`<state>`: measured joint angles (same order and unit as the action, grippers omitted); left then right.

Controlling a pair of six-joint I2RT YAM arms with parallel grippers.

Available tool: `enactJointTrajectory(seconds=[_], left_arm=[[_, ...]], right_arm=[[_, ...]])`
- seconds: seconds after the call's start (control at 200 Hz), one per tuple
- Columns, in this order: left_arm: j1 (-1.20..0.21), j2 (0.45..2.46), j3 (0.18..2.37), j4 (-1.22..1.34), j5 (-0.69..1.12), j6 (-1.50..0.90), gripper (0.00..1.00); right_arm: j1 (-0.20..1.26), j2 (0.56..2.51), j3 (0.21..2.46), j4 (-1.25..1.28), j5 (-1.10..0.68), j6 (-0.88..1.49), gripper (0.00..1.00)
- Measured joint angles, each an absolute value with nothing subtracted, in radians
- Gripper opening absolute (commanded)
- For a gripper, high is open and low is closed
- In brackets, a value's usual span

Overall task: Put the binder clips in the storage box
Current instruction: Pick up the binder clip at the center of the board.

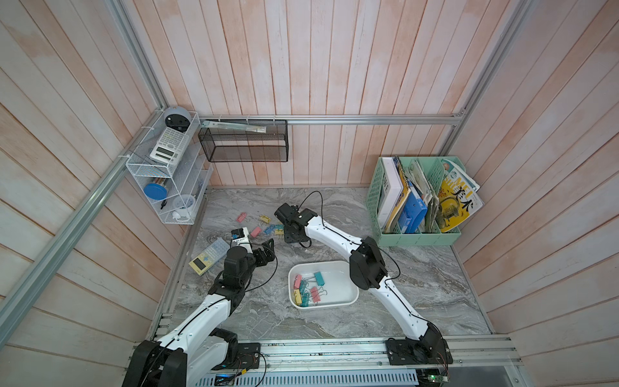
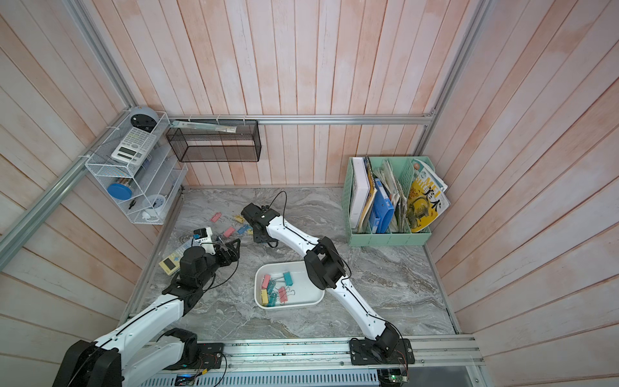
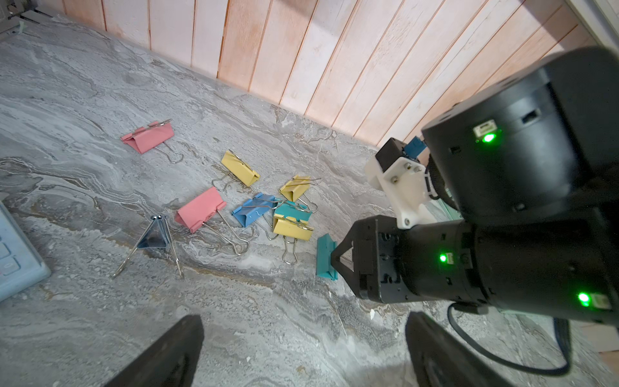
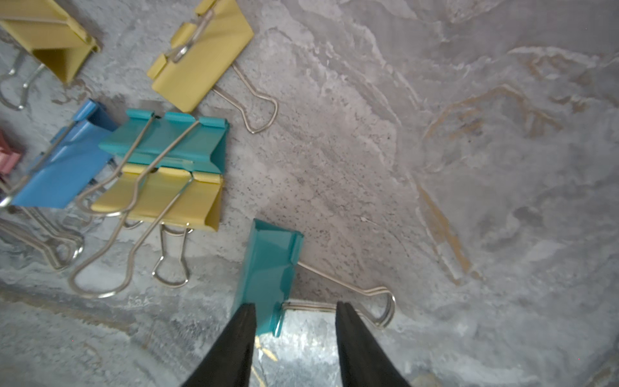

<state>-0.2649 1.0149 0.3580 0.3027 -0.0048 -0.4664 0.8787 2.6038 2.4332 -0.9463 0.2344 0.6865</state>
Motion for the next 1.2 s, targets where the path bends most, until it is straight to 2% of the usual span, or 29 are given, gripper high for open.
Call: enactJointTrajectory(seconds=[0.3, 0.725, 1.04, 1.2], left_arm=[[-0.265, 1.015, 0.358, 0.303, -0.005, -0.466, 1.00], [-0.265, 1.013, 0.358, 0.303, -0.005, -0.466, 1.00], [-0.265, 1.013, 0.358, 0.303, -0.005, -0.466, 1.00], [-0.265, 1.013, 0.358, 0.303, -0.005, -0.466, 1.00]], right_arm=[[0.881, 2.603, 2.426, -0.942, 0.231, 0.681, 0.49], [0.883, 2.584, 2.410, -0.863, 0.231, 0.680, 0.52], [0.884, 2.606, 2.429, -0.868, 0.220, 0.687, 0.40], [0.886, 2.640, 2.424, -0.865, 0.216, 0.688, 0.41]])
